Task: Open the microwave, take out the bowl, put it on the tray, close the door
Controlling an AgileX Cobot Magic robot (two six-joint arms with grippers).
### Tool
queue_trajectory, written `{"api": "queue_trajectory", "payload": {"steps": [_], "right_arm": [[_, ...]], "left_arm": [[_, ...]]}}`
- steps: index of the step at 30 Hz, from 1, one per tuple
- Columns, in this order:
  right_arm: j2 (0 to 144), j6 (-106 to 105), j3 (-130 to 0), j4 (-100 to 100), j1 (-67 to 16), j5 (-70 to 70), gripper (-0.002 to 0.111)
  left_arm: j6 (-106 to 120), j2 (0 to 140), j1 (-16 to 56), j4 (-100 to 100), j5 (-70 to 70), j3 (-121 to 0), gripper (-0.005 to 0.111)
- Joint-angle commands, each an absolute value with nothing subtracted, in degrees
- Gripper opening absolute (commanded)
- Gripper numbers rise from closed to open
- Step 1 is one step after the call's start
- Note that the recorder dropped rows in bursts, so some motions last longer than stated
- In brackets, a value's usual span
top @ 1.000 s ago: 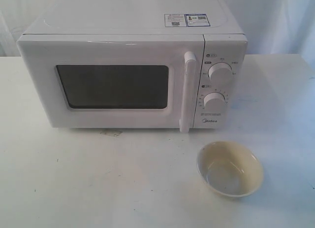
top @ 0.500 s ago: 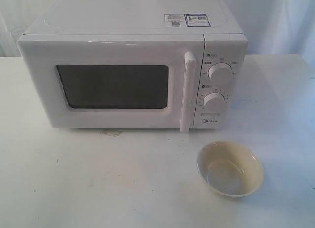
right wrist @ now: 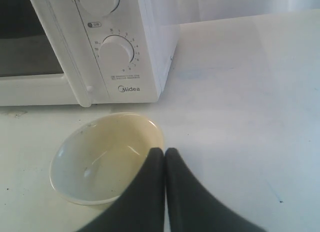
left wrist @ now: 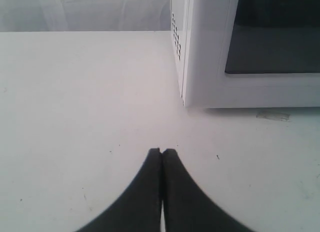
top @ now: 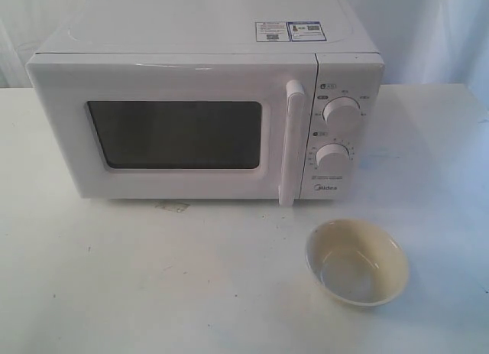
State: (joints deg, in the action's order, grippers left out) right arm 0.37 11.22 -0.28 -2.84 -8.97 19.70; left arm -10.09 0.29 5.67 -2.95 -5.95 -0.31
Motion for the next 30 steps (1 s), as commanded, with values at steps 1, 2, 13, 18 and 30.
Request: {"api": "queue_trajectory", "payload": {"steps": [1, 2, 13, 18, 30], "right_arm": [[0.00, 11.25, 0.00, -2.94, -8.63, 19.63, 0.000], [0.00, 11.25, 0.00, -2.94, -8.63, 19.63, 0.000], [0.00, 11.25, 0.00, -2.94, -8.63, 19.63, 0.000], [0.00, 11.25, 0.00, -2.94, -8.63, 19.63, 0.000], [0.00, 11.25, 0.00, -2.94, -8.63, 19.63, 0.000]], "left_arm": [[-10.03, 0.00, 4.49, -3.84, -10.04, 0.00, 0.000], [-10.03, 0.00, 4.40, -3.84, -11.13, 0.00, 0.000], [-10.03, 0.00, 3.91, -3.84, -13.62, 0.00, 0.000], [-10.03, 0.00, 3.91, -3.84, -13.52, 0.00, 0.000], [-10.03, 0.00, 3.91, -3.84, -13.52, 0.00, 0.000]]}}
